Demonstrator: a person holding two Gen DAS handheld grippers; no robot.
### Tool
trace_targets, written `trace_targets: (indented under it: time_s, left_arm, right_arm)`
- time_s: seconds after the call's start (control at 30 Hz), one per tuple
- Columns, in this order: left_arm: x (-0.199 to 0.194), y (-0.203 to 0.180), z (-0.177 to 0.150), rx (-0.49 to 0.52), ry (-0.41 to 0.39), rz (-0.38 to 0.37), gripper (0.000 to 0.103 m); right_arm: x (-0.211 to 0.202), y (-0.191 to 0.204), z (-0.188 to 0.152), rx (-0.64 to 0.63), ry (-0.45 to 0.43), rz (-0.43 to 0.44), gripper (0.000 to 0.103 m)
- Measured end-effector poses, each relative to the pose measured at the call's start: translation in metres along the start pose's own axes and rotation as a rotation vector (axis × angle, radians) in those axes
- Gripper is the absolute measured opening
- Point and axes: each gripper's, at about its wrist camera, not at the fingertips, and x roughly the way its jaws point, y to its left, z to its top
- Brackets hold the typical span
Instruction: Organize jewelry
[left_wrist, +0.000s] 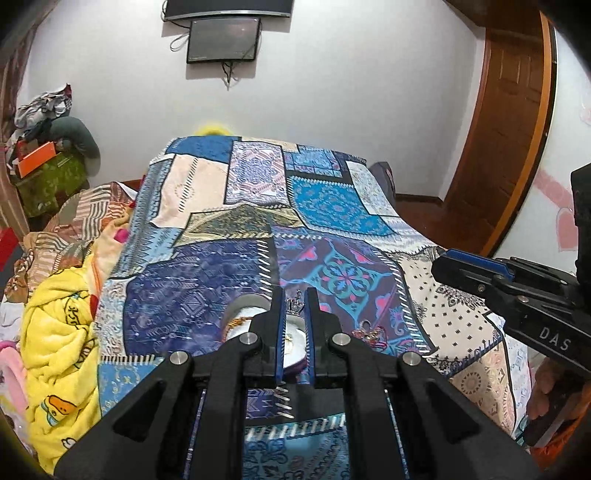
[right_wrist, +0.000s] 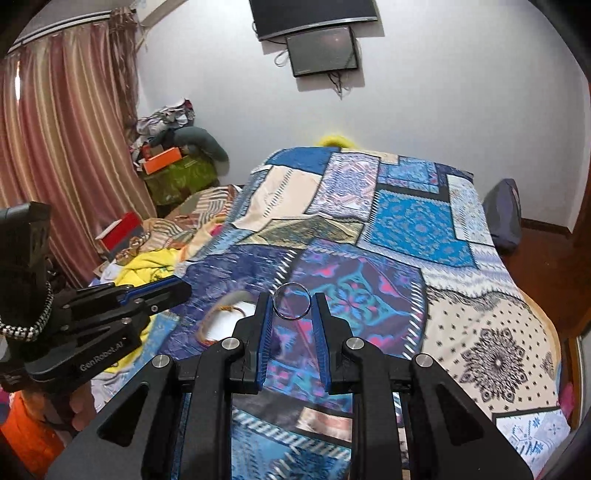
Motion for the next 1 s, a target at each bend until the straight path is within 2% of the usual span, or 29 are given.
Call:
trace_targets:
  time_s: [0.2, 0.53, 1.0]
  left_arm:
    - [-0.002, 0.022, -0.003, -0.024, -0.005, 0.012, 0.008]
    - [0.011, 0.049, -0.011, -0.040, 0.023, -0.002, 0.008]
    - [0.060, 0.060, -0.018, -0.026, 0.100, -0.050, 0.008]
  right_arm:
    - [0.019, 0.020, 0.003, -0.022, 0.019, 0.033, 0.019]
    - [0.067, 0.039, -0.006, -0.033, 0.111, 0.067, 0.019]
    - [0.119, 0.036, -0.023, -0.045, 0.241, 0.086, 0.019]
